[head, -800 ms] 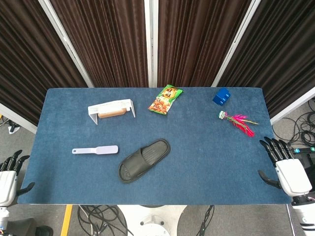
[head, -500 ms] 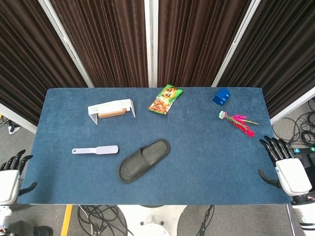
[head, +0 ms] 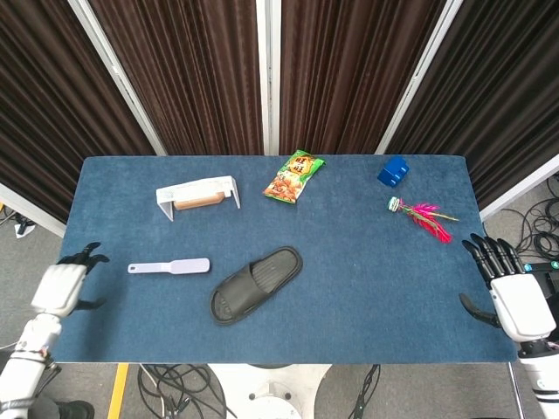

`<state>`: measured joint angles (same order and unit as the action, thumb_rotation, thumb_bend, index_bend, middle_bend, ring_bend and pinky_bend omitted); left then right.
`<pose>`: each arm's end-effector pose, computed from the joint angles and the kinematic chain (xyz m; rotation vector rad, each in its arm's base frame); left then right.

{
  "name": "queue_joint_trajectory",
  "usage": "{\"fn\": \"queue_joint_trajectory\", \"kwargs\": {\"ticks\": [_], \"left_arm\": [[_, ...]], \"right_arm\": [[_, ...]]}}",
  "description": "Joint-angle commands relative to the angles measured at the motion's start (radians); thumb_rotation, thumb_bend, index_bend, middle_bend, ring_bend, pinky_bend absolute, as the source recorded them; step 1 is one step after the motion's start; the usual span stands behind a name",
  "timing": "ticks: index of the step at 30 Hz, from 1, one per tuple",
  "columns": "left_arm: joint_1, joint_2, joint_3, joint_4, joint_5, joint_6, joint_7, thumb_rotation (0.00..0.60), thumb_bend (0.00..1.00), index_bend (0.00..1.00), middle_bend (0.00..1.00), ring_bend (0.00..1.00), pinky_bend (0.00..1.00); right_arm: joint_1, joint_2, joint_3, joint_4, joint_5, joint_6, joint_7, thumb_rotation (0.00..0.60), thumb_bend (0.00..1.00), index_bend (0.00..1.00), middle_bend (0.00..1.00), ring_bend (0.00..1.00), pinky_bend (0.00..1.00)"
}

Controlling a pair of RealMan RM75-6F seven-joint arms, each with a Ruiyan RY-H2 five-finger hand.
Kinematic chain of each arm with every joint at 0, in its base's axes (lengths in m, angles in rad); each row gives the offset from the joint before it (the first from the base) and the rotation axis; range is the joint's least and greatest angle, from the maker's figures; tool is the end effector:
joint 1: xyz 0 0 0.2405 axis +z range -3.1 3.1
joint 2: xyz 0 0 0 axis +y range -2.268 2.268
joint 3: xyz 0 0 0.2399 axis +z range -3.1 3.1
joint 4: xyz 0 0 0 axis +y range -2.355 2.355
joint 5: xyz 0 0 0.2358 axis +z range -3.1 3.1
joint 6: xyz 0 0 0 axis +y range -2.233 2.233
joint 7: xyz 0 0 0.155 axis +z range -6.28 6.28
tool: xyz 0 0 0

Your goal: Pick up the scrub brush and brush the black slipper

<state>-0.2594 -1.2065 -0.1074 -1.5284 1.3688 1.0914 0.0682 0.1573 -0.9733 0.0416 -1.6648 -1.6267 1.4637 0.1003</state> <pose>-0.3103 0.2549 0.0698 -1.5784 -1.0589 -0.7223 -0.2793 -0.2105 0.1557 1.5500 -0.8331 1.0035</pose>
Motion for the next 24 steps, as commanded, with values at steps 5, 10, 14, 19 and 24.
{"fn": "queue_joint_trajectory", "kwargs": {"ticks": [5, 10, 14, 19, 24], "left_arm": [[-0.199, -0.092, -0.038, 0.126, -0.163, -0.27, 0.066, 0.6, 0.19, 0.46, 0.48, 0.42, 0.48], [-0.241, -0.119, -0.039, 0.152, -0.22, -0.323, 0.083, 0.6, 0.2, 0.46, 0.48, 0.43, 0.48], [-0.278, -0.129, -0.031, 0.169, -0.276, -0.384, 0.103, 0.6, 0.2, 0.46, 0.48, 0.43, 0.48], [-0.309, -0.132, -0.021, 0.161, -0.333, -0.42, 0.124, 0.6, 0.22, 0.46, 0.49, 0.44, 0.48], [-0.337, -0.15, -0.008, 0.18, -0.379, -0.433, 0.15, 0.588, 0.22, 0.46, 0.49, 0.44, 0.48]], "right_arm": [[-0.003, 0.0, 0.0, 0.006, 0.017, -0.006, -0.002, 0.6, 0.21, 0.0, 0.03, 0.0, 0.0], [-0.003, -0.003, -0.001, 0.01, 0.022, -0.01, -0.001, 0.6, 0.21, 0.0, 0.03, 0.0, 0.0], [-0.005, -0.006, -0.002, 0.017, 0.024, -0.013, 0.004, 0.6, 0.21, 0.0, 0.03, 0.0, 0.0], [-0.008, -0.009, -0.005, 0.027, 0.029, -0.013, 0.012, 0.6, 0.21, 0.0, 0.03, 0.0, 0.0], [-0.012, -0.01, -0.007, 0.032, 0.032, -0.012, 0.017, 0.6, 0.21, 0.0, 0.03, 0.0, 0.0]]}}
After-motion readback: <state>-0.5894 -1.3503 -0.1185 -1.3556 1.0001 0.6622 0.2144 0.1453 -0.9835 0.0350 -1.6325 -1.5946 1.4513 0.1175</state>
